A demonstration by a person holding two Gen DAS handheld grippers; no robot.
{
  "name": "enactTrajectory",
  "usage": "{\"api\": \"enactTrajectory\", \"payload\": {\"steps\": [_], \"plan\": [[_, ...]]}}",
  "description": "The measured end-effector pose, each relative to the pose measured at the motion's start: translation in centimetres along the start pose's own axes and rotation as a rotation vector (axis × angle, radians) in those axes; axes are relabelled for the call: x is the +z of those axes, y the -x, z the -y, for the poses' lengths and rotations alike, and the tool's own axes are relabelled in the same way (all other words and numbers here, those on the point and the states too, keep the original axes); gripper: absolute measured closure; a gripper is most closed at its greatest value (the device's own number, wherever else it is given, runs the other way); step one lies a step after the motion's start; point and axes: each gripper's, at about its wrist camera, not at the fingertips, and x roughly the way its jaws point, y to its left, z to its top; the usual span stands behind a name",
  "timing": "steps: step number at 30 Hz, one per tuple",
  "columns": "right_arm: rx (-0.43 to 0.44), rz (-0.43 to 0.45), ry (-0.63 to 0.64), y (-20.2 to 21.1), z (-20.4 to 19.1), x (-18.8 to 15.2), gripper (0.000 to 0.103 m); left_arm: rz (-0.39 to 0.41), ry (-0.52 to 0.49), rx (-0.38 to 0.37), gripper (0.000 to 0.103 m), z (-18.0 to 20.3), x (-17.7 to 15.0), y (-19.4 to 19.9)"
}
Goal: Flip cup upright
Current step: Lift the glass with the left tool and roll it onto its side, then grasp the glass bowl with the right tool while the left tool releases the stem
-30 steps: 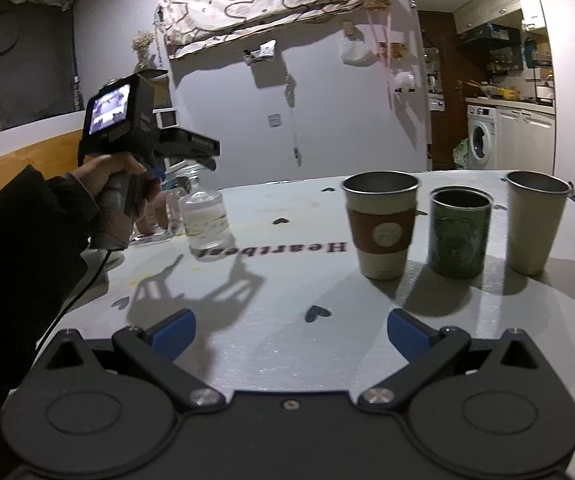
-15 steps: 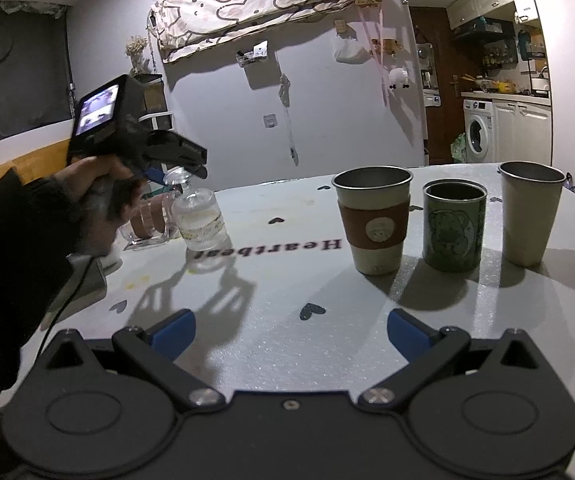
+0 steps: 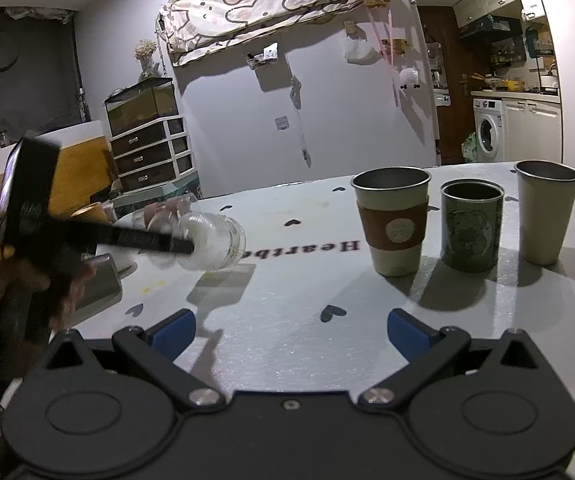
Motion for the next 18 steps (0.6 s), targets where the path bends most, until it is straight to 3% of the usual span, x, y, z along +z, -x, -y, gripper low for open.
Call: {"api": "enactTrajectory", "payload": {"steps": [7, 12, 18], "plan": [[0.007, -0.012, 0.012, -0.3, -0.6, -0.1, 0.0, -0.045, 0.07, -0.028, 0.044, -0.4, -3.8, -0.6], [-0.022, -0.021, 0.014, -0.5, -0.8, 0.1, 0.0, -0.01, 0.037, -0.011, 0.044, 0.7, -5.1, 1.0], [-0.029, -0.022, 0.01, -0.5, -0.8, 0.4, 0.0, -0.009, 0.002, -0.093, 0.044, 1.4, -7.8, 5.0]]}}
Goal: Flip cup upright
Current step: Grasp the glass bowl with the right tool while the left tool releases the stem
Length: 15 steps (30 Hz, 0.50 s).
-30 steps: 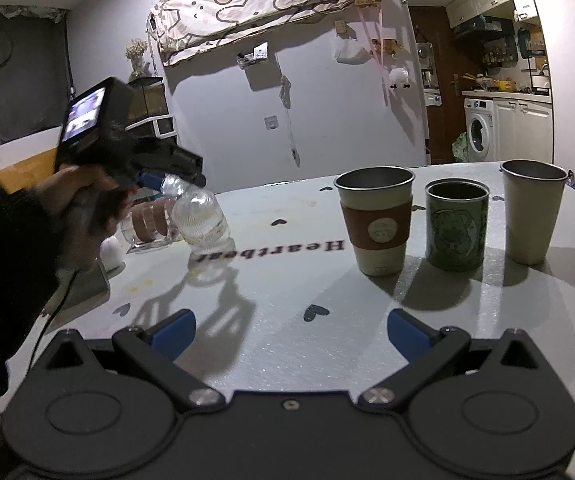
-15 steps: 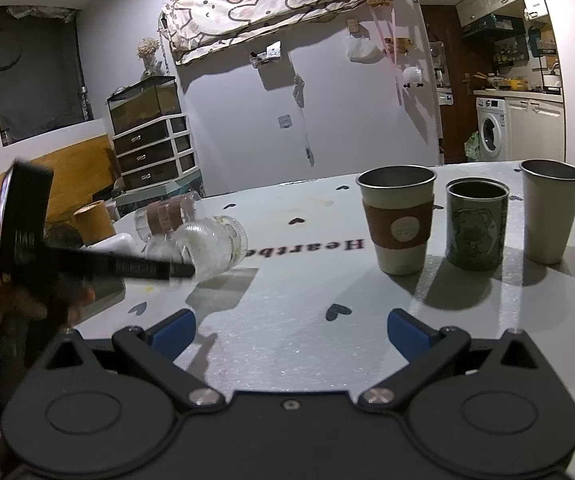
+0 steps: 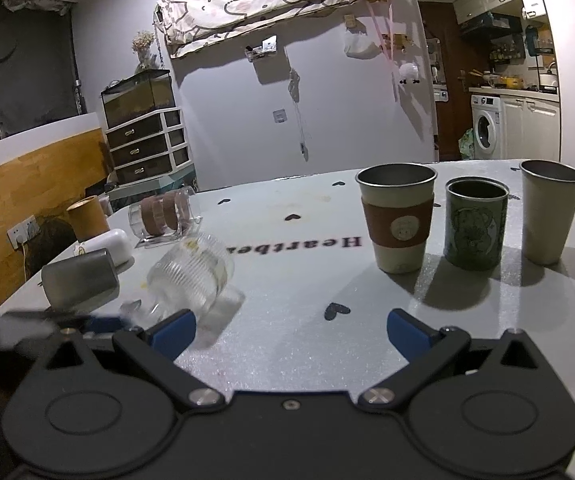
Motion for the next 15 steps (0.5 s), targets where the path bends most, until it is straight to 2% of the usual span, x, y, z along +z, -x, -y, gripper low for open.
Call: {"api": "enactTrajectory", "payload": {"steps": [6, 11, 12, 13, 15], "plan": [[0.02, -0.025, -0.009, -0.5, -0.7, 0.5, 0.0, -0.011, -0.044, -0.048, 0.044, 0.3, -2.4, 3.2], [0.09, -0.094, -0.068, -2.6, -1.8, 2.0, 0.0, -0.01, -0.073, -0.041, 0.043, 0.8, -2.9, 4.1], [0.107, -0.113, -0.088, -3.3, -2.0, 2.4, 0.0, -0.011, -0.072, -0.041, 0.041, 0.8, -2.8, 4.1], [0.122, -0.134, -0.115, -4.1, -2.3, 2.8, 0.0, -0.003, -0.064, -0.047, 0.032, 0.8, -2.8, 4.2], [0.15, -0.191, -0.18, -5.8, -2.5, 3.6, 0.0, 0.034, -0.046, -0.064, 0.023, 0.7, -2.5, 4.7]]}}
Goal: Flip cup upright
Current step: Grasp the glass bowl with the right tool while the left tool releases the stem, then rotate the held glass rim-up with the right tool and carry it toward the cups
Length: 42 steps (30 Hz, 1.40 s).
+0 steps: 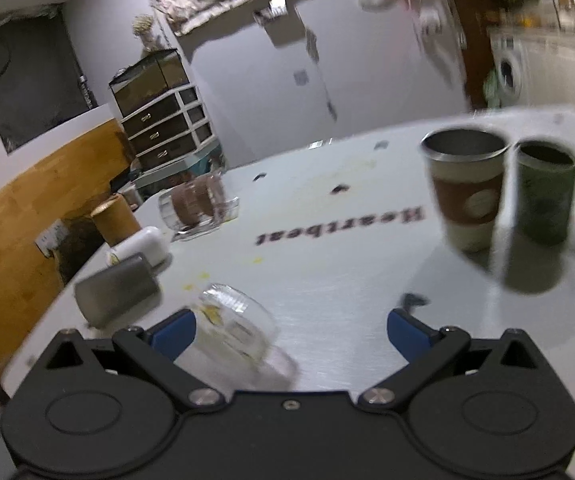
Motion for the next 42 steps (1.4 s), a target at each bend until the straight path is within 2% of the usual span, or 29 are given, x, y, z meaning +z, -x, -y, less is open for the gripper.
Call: {"api": "enactTrajectory", "payload": {"steps": [5, 12, 13, 14, 16, 21, 23, 25, 27, 29, 31, 34, 38, 42], "plan": [[0.049, -0.178, -0.189, -4.7, 0.2, 1.4, 0.002, 0.081, 0.009, -0.013, 0.022, 0.2, 0.8, 1.6], [0.067, -0.353, -0.329, -8.9, 0.2, 0.7, 0.01, 0.076, 0.043, -0.011, 0.022, -0.9, 0.5, 1.4], [0.073, -0.344, -0.331, -8.9, 0.1, 0.7, 0.013, 0.075, 0.048, -0.009, 0.022, -1.0, 0.4, 1.5], [0.075, -0.341, -0.331, -8.8, 0.0, 0.6, 0.023, 0.075, 0.053, -0.009, 0.022, -1.2, 0.3, 1.6], [0.095, -0.344, -0.334, -8.7, 0.1, 0.6, 0.027, 0.075, 0.062, -0.009, 0.022, -1.5, 0.3, 1.7], [0.113, -0.294, -0.192, -6.8, -1.4, 1.0, 0.027, 0.077, 0.082, -0.03, 0.025, -1.8, 0.5, 1.4], [0.116, -0.259, -0.113, -6.0, -2.5, 1.1, 0.027, 0.082, 0.081, -0.038, 0.03, -1.7, 0.5, 1.2], [0.114, -0.219, -0.033, -4.9, -3.4, 1.2, 0.027, 0.076, 0.084, -0.044, 0.041, -1.5, 0.6, 0.9], [0.103, -0.171, 0.04, -3.8, -4.3, 1.3, 0.028, 0.063, 0.081, -0.045, 0.047, -1.4, 0.5, 0.5], [0.092, -0.122, 0.115, -2.7, -5.2, 1.5, 0.028, 0.054, 0.073, -0.051, 0.048, -1.1, 0.4, 0.2], [0.082, -0.082, 0.18, -1.9, -6.0, 1.7, 0.028, 0.04, 0.066, -0.057, 0.057, -0.9, 0.3, -0.3], [0.068, -0.051, 0.252, -1.6, -6.8, 2.1, 0.029, 0.033, 0.076, -0.05, 0.058, -1.0, 0.3, -1.2], [0.02, -0.018, 0.32, -2.7, -6.9, 3.2, 0.03, 0.017, 0.105, -0.046, 0.058, -1.4, 0.2, -2.1], [-0.092, 0.026, 0.353, -4.4, -5.8, 5.0, 0.03, 0.009, 0.116, -0.042, 0.058, -1.5, 0.1, -2.5]]}}
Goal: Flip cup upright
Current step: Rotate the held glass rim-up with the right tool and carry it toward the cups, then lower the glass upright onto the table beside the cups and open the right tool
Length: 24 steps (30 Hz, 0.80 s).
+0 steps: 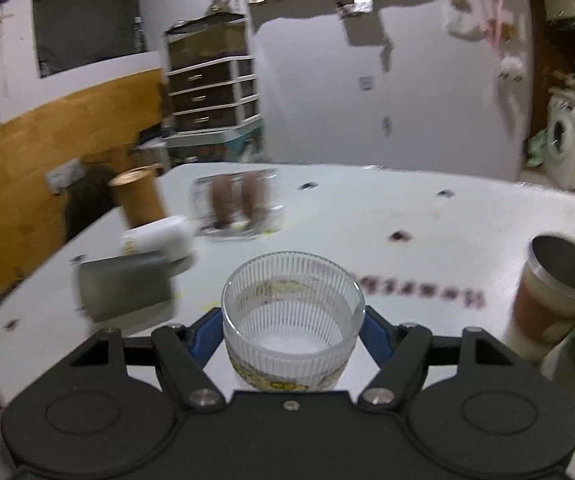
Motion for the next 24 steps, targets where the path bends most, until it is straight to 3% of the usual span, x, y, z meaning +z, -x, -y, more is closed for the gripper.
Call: {"api": "enactTrajectory", "payload": {"steps": [5, 13, 21, 24], "plan": [[-0.134, 0.017, 0.002, -1.7, 2.5, 1.2, 0.03, 0.006, 0.01, 0.005, 0.058, -0.2, 0.0, 0.0], [-0.27, 0.036, -0.017, -3.3, 5.2, 2.3, 0.03, 0.004, 0.019, 0.004, 0.058, -0.2, -0.1, -0.2], [-0.282, 0.051, -0.053, -3.9, 6.1, 1.7, 0.029, 0.005, 0.026, 0.014, 0.058, -0.3, 0.1, -0.2], [-0.297, 0.104, -0.016, -2.9, 5.3, 1.7, 0.013, 0.007, 0.029, 0.019, 0.058, -0.3, 0.2, -0.1]]}}
